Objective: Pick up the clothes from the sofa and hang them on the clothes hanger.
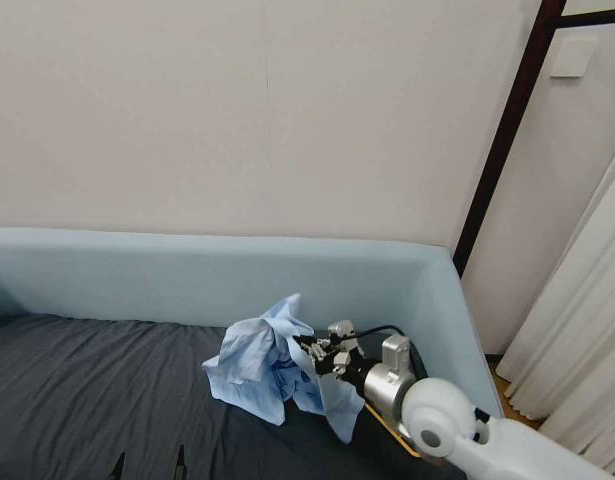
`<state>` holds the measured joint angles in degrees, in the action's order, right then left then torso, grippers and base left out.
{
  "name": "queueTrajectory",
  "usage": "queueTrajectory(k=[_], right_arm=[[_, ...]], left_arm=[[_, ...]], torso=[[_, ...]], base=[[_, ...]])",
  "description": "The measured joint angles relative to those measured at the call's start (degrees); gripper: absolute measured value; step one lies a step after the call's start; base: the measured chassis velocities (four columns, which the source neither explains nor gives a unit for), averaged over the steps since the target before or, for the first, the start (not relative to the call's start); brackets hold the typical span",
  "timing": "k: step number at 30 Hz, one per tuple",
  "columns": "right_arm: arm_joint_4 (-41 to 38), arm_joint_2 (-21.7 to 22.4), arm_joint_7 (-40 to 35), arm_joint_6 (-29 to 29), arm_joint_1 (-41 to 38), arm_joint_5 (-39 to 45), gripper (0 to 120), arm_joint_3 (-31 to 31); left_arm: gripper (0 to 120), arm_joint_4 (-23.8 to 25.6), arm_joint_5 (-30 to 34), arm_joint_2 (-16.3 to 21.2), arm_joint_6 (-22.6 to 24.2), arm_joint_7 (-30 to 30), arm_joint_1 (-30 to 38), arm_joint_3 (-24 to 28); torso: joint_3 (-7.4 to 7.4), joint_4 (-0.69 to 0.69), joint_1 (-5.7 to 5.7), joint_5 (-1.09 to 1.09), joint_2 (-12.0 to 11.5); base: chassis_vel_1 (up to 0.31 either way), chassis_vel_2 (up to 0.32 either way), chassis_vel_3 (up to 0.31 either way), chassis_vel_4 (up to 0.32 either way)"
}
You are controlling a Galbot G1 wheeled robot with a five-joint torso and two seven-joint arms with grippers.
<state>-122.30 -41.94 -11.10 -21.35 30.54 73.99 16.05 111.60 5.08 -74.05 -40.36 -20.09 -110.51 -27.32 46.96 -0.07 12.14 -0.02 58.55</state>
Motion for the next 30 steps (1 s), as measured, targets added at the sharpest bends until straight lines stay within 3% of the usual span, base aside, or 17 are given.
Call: queueTrajectory(k=[6, 9, 12, 24, 30], right_arm=[[-0.12, 2.96, 7.61, -3.85, -3.74, 3.01, 0, -2.92], [3.12, 2.91, 11.49, -3.86, -2.96, -0.19, 0, -1.51], [9.23, 0.29, 15.55, -1.85, -0.21, -7.35, 0, 2.89], [26.66, -12.26, 26.36, 4.60, -0.78, -18.49, 0, 17.17], [32.56, -14.33, 31.49, 7.73, -0.42, -22.45, 0, 17.99]], left_arm=[[98, 0.64, -0.37, -0.37, 0.00, -0.02, -0.76, 0.05], [98, 0.64, -0.80, -0.65, -0.08, -0.10, -1.32, 0.10], [99, 0.35, -1.02, -0.79, -0.17, -0.25, -2.00, 0.04], [99, -1.68, -0.99, -1.60, -0.17, -0.36, -2.04, -0.10], [99, -4.13, -0.90, -1.03, -0.16, -0.23, 0.47, -0.03]], torso=[[0.00, 0.00, 0.00, -0.02, 0.00], [0.00, 0.00, 0.00, -0.02, 0.00], [0.00, -0.01, 0.00, 0.00, 0.00], [0.00, 0.02, 0.00, -0.03, 0.00], [0.00, 0.02, 0.00, -0.01, 0.00]], base=[[0.000, 0.000, 0.000, 0.000], [0.000, 0.000, 0.000, 0.000], [0.000, 0.000, 0.000, 0.000], [0.000, 0.000, 0.000, 0.000], [0.000, 0.000, 0.000, 0.000]])
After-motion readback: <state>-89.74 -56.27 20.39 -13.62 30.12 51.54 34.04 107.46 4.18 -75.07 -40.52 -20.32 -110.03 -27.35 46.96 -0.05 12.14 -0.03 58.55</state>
